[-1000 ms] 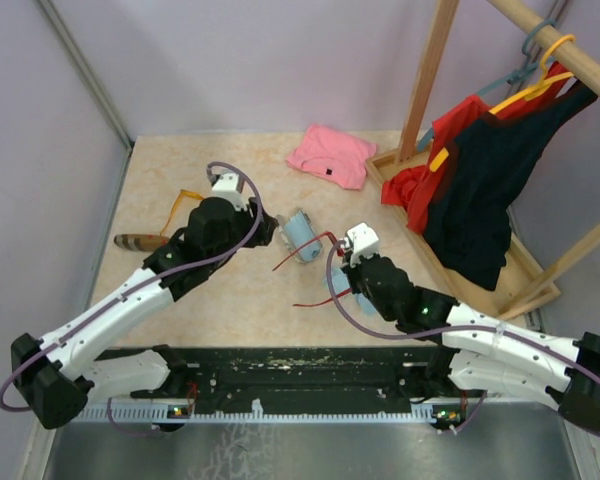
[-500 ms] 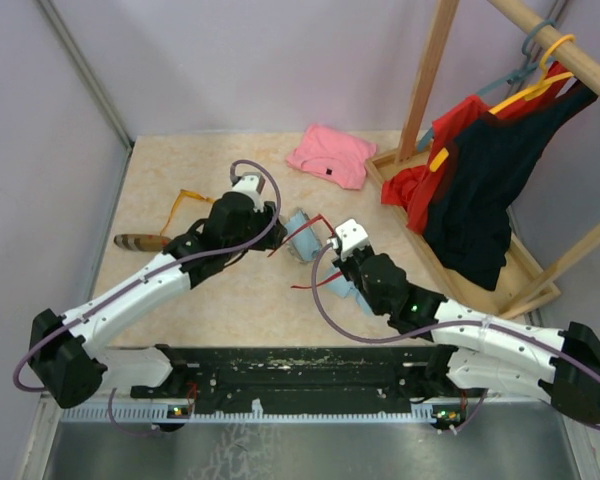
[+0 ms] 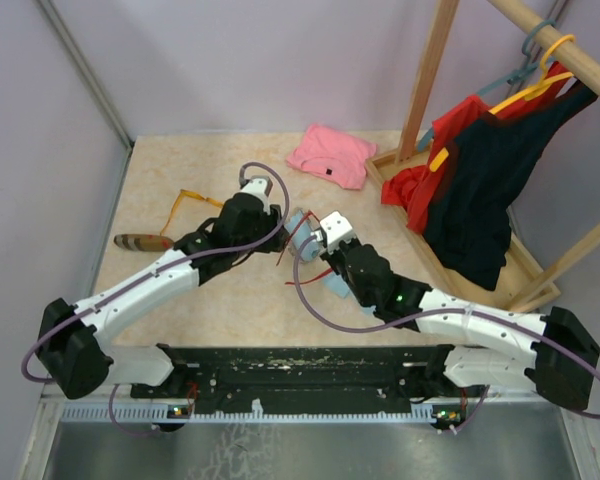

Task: Organize the sunglasses
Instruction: Fold the sunglasses.

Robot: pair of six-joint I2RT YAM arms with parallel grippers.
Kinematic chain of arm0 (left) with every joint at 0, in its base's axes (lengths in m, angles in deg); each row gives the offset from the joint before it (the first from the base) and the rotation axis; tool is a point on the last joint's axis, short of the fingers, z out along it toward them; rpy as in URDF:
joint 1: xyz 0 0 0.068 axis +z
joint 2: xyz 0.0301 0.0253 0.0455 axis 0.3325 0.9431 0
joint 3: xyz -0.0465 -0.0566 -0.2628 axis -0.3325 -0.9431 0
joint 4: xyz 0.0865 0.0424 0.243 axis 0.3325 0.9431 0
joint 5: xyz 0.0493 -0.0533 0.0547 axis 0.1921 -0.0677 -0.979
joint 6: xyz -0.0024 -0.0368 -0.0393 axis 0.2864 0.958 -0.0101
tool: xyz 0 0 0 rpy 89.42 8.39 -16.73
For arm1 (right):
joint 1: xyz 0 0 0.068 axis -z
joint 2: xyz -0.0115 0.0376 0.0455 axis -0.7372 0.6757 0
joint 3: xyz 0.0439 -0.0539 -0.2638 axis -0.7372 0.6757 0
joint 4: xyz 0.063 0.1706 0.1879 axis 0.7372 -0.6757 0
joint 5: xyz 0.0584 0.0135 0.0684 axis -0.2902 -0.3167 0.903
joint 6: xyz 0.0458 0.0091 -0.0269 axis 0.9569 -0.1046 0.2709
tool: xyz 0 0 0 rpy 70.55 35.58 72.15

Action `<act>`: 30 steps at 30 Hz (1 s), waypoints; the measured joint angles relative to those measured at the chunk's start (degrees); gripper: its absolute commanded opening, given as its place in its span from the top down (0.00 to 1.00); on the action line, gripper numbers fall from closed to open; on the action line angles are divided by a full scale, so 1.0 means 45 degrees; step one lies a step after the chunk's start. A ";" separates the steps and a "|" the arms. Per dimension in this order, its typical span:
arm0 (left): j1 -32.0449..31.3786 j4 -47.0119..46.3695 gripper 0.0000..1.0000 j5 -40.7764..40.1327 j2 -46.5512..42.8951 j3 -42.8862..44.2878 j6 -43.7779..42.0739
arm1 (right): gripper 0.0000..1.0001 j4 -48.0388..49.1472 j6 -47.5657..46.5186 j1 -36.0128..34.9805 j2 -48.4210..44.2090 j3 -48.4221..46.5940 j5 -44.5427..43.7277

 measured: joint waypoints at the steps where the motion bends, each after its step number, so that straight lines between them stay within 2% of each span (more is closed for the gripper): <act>1: -0.0034 0.0000 0.49 -0.0029 0.0078 0.0000 0.0005 | 1.00 -0.0015 0.0000 0.0000 0.0092 -0.0087 0.0005; 14: -0.0364 -0.0121 0.51 -0.0160 0.0646 0.0000 0.0277 | 1.00 -0.0087 0.0690 0.0000 0.1015 -0.1035 0.0602; 30: -0.0374 -0.1132 0.51 -0.0923 0.0835 0.0000 0.1005 | 1.00 -0.0559 0.3531 0.0000 0.1972 -0.1846 0.1287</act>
